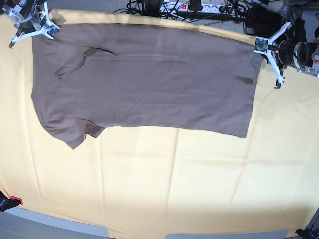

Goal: Fold the T-shirt properly
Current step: 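Pull the held shoulder edge further toward the robot, then open both grippers and release the shirt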

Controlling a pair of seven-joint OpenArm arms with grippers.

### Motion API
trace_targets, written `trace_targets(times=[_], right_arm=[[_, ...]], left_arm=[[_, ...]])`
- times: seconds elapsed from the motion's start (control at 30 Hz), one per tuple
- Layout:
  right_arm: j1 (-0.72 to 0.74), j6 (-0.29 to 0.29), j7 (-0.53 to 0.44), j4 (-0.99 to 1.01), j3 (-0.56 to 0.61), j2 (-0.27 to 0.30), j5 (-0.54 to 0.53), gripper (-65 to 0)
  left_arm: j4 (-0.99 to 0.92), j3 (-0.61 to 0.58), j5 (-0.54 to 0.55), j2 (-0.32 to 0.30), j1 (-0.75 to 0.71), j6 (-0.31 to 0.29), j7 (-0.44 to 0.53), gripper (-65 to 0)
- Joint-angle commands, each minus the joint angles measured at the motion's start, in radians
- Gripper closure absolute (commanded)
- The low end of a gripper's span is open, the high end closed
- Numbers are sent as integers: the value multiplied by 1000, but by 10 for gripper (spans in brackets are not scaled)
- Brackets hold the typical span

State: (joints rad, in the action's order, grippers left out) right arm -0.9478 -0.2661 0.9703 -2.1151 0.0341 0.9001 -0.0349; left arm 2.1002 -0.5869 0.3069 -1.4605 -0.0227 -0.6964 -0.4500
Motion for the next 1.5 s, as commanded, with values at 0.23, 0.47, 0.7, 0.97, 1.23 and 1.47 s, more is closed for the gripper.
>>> trace_targets(times=[0.23,0.47,0.7,0.97,1.23,1.47], right_arm=[[-8,-40,37,-11,-10,15,-55,0],[-65,-49,37,-11,-10,14,-62,0],[-66,-10,42,-11,-10,15,-62,-104],[-66,25,83,-76,-10,15,7,-396],[-129,104,103,-240,-16,15,112,-394],[-252,209,108,-241,-103,14,254,-394]], left_arm=[[8,13,-10,-31,-52,-2,-8,0],[8,13,-35,-41,-55,-2,-7,0],[8,13,-10,-41,-54,-2,-8,-76],[15,13,-10,-42,-47,-2,-121,-303],[58,13,-10,-58,-43,-2,-151,-303],[58,13,-10,-57,-43,-2,-174,-303]])
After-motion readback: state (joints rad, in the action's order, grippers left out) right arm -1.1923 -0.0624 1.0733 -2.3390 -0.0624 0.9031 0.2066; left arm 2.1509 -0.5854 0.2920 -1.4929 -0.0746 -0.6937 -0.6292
